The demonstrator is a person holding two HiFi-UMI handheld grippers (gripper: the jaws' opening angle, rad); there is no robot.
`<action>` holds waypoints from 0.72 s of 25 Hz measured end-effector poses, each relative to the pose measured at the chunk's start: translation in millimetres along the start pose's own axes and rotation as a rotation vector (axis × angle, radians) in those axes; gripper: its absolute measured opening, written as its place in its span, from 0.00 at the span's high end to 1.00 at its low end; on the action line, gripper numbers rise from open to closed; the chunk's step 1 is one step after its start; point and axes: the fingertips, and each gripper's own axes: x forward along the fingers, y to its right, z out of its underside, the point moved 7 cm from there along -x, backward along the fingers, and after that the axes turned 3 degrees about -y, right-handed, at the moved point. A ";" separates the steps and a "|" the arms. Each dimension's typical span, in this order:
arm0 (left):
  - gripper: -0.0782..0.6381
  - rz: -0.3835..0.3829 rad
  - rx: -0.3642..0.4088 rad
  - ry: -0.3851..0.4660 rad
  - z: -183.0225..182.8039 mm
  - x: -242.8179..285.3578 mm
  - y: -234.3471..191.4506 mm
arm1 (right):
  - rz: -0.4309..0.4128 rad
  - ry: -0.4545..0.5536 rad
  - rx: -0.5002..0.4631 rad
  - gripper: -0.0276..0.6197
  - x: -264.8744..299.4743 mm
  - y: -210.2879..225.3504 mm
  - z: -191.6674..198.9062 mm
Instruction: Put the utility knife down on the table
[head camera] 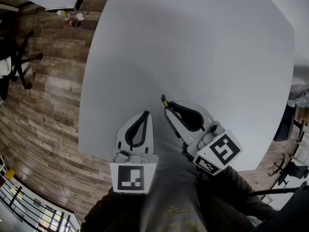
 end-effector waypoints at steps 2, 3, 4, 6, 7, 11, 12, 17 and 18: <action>0.89 -0.001 -0.006 -0.005 0.8 1.0 -1.6 | 0.002 -0.003 0.003 0.88 1.8 1.3 0.6; 0.89 -0.001 -0.006 -0.008 1.3 1.9 -2.6 | 0.003 -0.004 0.005 0.88 3.0 2.2 1.0; 0.89 0.001 -0.004 -0.012 1.9 2.8 -3.6 | 0.004 -0.006 0.006 0.88 4.1 3.1 1.6; 0.89 0.002 -0.001 -0.020 3.2 3.8 -5.2 | 0.005 -0.009 0.010 0.88 5.8 4.1 2.7; 0.89 0.003 -0.001 -0.022 3.4 4.1 -5.8 | 0.005 -0.010 0.011 0.88 6.2 4.3 3.1; 0.89 0.001 -0.009 -0.020 2.8 5.6 -7.4 | 0.007 -0.016 0.016 0.88 7.5 5.3 3.9; 0.89 0.001 -0.013 -0.020 3.0 5.7 -7.3 | 0.007 -0.017 0.018 0.88 7.6 5.5 4.4; 0.89 0.010 -0.005 -0.024 4.3 7.5 -6.7 | 0.013 -0.024 0.024 0.88 7.8 7.7 7.1; 0.89 0.011 -0.005 -0.024 4.6 8.0 -6.8 | 0.013 -0.025 0.024 0.88 8.0 8.3 7.7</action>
